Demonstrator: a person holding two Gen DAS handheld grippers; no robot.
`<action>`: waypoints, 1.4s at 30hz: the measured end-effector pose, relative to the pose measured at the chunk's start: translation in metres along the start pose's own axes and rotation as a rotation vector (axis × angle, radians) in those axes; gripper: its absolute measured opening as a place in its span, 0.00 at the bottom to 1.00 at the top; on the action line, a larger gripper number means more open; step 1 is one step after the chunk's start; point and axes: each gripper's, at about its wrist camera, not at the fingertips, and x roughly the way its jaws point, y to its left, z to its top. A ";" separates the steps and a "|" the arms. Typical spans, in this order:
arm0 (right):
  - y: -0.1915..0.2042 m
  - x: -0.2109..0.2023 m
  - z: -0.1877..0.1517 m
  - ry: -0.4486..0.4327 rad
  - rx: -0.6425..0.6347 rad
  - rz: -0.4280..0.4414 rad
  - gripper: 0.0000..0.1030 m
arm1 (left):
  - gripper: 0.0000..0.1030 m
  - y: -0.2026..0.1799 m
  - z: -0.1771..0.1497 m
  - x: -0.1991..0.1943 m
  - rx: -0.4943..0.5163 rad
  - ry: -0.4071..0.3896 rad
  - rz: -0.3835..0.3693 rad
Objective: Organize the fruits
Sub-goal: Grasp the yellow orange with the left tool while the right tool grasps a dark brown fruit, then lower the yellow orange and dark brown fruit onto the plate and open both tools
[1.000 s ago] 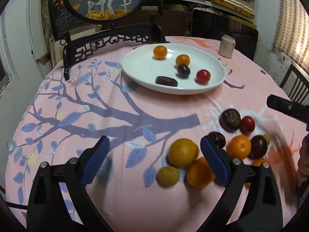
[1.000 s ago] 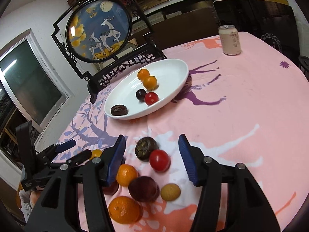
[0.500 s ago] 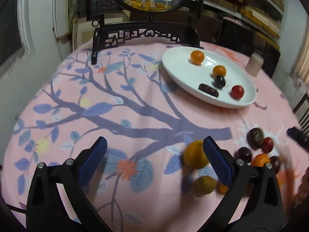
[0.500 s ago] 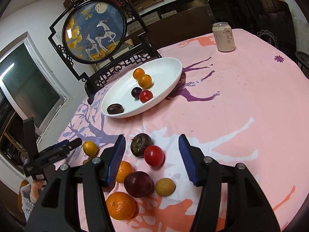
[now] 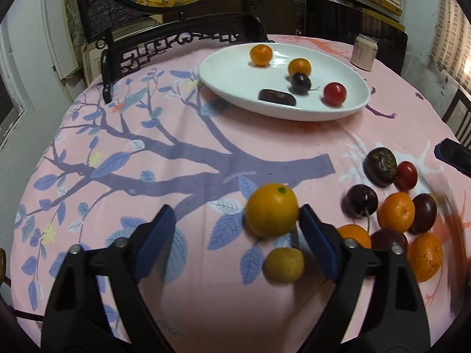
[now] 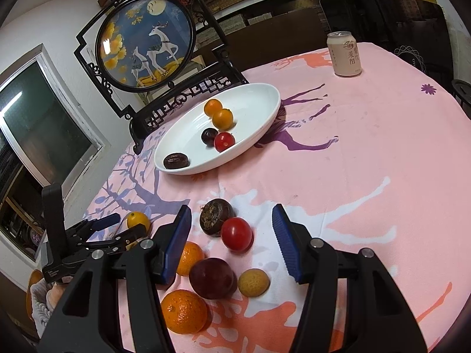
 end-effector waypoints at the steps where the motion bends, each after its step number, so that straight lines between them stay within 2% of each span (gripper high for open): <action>1: 0.000 0.001 0.000 0.002 0.000 -0.001 0.56 | 0.71 -0.001 0.000 0.002 0.005 0.004 -0.006; 2: 0.000 0.001 0.000 0.003 -0.001 -0.002 0.56 | 0.63 -0.003 0.000 0.002 0.011 0.007 -0.020; 3: 0.001 0.002 -0.001 0.005 -0.003 -0.002 0.56 | 0.59 -0.005 0.000 0.003 0.017 0.009 -0.037; 5: 0.002 0.005 -0.001 0.013 -0.010 -0.005 0.56 | 0.43 -0.010 0.001 0.005 0.035 0.011 -0.062; 8: 0.004 0.010 -0.003 0.033 -0.023 -0.005 0.56 | 0.37 -0.016 0.005 0.007 0.061 -0.001 -0.061; 15: 0.017 0.037 0.001 0.099 -0.054 -0.002 0.56 | 0.35 -0.013 0.008 0.010 0.044 0.005 -0.082; 20: 0.038 0.064 0.004 0.148 -0.189 -0.100 0.54 | 0.35 -0.013 0.008 0.010 0.043 0.005 -0.082; 22: 0.045 0.074 0.001 0.161 -0.278 -0.170 0.53 | 0.35 -0.012 0.008 0.010 0.041 0.006 -0.084; 26: 0.049 0.076 -0.004 0.169 -0.367 -0.180 0.51 | 0.35 -0.013 0.008 0.010 0.041 0.005 -0.083; 29: 0.053 0.070 -0.011 0.155 -0.437 -0.183 0.46 | 0.35 -0.013 0.008 0.010 0.042 0.005 -0.082; 30: 0.054 0.068 -0.012 0.151 -0.446 -0.175 0.38 | 0.35 -0.014 0.008 0.010 0.043 0.004 -0.082; 32: 0.052 0.063 -0.010 0.150 -0.441 -0.153 0.29 | 0.35 -0.015 0.007 0.010 0.051 0.000 -0.081; 34: 0.046 0.062 -0.006 0.155 -0.405 -0.126 0.27 | 0.35 -0.016 0.007 0.010 0.056 -0.002 -0.079; 37: 0.042 0.067 0.001 0.156 -0.347 -0.104 0.27 | 0.35 -0.015 0.008 0.011 0.048 0.000 -0.085; 40: 0.049 0.074 0.004 0.167 -0.369 -0.104 0.28 | 0.35 -0.014 0.010 0.013 0.037 0.001 -0.090; 41: 0.051 0.076 0.003 0.176 -0.377 -0.106 0.32 | 0.35 -0.014 0.010 0.013 0.036 0.001 -0.091; 42: 0.052 0.084 0.000 0.219 -0.400 -0.116 0.41 | 0.35 -0.014 0.010 0.013 0.035 0.001 -0.092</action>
